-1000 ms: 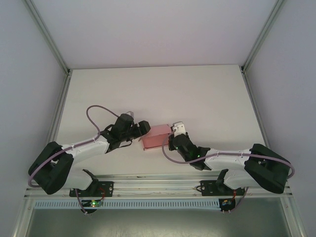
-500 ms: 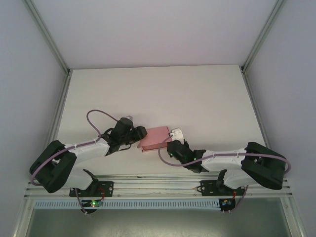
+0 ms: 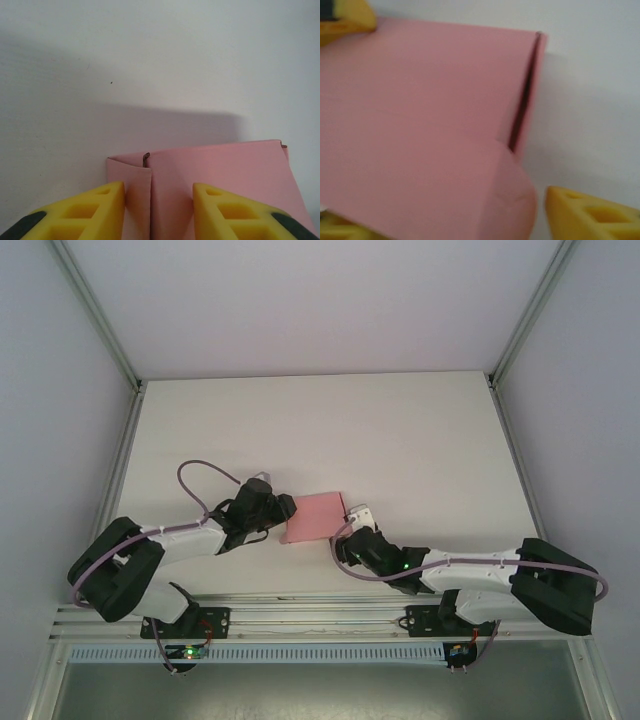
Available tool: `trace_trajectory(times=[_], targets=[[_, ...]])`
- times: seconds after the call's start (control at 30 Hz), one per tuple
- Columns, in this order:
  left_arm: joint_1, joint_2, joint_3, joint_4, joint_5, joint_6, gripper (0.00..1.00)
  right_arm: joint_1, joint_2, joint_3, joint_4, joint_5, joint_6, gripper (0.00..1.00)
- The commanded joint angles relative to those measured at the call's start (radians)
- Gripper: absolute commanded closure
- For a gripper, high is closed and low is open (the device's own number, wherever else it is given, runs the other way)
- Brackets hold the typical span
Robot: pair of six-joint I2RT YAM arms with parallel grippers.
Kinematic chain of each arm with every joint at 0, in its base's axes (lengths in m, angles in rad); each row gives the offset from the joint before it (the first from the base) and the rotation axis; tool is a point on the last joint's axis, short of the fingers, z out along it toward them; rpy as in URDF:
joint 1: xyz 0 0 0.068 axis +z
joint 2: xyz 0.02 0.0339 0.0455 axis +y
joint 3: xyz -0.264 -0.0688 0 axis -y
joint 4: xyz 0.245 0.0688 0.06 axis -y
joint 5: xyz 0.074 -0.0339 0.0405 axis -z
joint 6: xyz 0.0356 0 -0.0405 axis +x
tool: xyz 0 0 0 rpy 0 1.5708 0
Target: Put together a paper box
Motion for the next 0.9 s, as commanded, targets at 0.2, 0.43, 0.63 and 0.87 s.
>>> trace_trajectory(times=[0.2, 0.43, 0.63, 0.87], targets=[[-0.03, 0.03, 0.009, -0.073, -0.076, 0.064, 0.63, 0.01, -0.204, -0.014, -0.171, -0.216, -0.059, 0.02], [-0.039, 0.026, 0.009, -0.081, -0.091, 0.078, 0.63, -0.009, -0.45, -0.01, -0.254, -0.131, -0.067, 0.02], [-0.042, 0.037, 0.021, -0.081, -0.082, 0.09, 0.63, -0.141, -0.435, 0.067, -0.26, -0.148, -0.076, 0.02], [-0.046, 0.05, 0.027, -0.075, -0.073, 0.095, 0.63, -0.282, -0.143, 0.154, -0.187, -0.225, -0.047, 0.02]])
